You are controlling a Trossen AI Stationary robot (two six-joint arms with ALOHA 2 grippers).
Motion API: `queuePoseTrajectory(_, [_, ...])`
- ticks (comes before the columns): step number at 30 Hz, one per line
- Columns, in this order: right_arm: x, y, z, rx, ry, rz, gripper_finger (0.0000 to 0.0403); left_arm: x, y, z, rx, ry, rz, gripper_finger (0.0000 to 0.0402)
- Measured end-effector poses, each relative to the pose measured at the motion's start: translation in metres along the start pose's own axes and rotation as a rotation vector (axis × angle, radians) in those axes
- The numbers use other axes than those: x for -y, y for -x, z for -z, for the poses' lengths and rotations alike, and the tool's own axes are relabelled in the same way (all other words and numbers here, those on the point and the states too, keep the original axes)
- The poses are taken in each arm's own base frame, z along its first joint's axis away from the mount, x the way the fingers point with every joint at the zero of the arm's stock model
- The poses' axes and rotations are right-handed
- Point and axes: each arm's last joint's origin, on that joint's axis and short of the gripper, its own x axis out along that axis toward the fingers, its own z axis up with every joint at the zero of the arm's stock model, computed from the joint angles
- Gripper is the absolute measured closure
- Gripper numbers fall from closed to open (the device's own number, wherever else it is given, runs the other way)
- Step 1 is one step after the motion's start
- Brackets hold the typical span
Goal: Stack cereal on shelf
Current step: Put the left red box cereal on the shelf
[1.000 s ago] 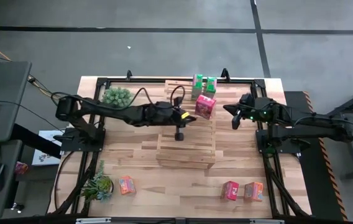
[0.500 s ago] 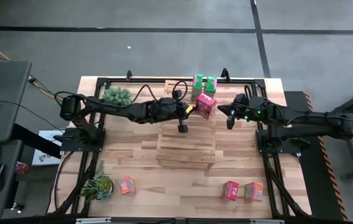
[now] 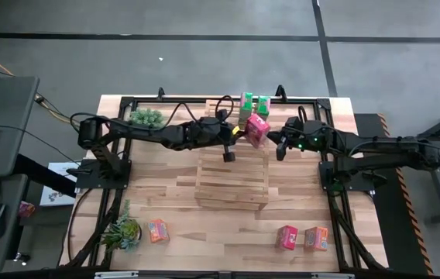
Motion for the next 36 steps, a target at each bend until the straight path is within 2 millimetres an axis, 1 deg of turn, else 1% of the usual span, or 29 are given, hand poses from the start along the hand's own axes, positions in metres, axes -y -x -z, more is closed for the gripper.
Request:
queuePoseTrajectory(2, [-0.003,0.001,0.001,-0.003,0.001,-0.014,0.0403,0.001,-0.004,0.0,0.024,-0.001,-0.008,0.0401])
queuePoseTrajectory(5, [-0.008,0.002,0.003,-0.009,0.011,-0.034,0.0403,0.004,-0.012,0.007,0.023,-0.003,-0.009,0.0401])
queuePoseTrajectory(10, [-0.016,0.004,0.006,-0.008,0.012,-0.042,0.0403,0.007,-0.017,0.011,0.017,-0.012,-0.006,0.0401])
queuePoseTrajectory(19, [-0.025,0.007,0.009,-0.009,0.006,-0.07,0.0403,0.013,-0.016,0.008,0.031,-0.011,0.007,0.0401])
queuePoseTrajectory(27, [-0.032,0.009,0.008,0.029,0.002,-0.092,0.0403,0.012,-0.016,0.006,0.062,-0.003,0.004,0.0401])
queuePoseTrajectory(36, [-0.033,0.009,0.009,0.029,0.014,-0.103,0.0403,0.018,-0.015,0.005,0.068,0.014,0.05,0.0401])
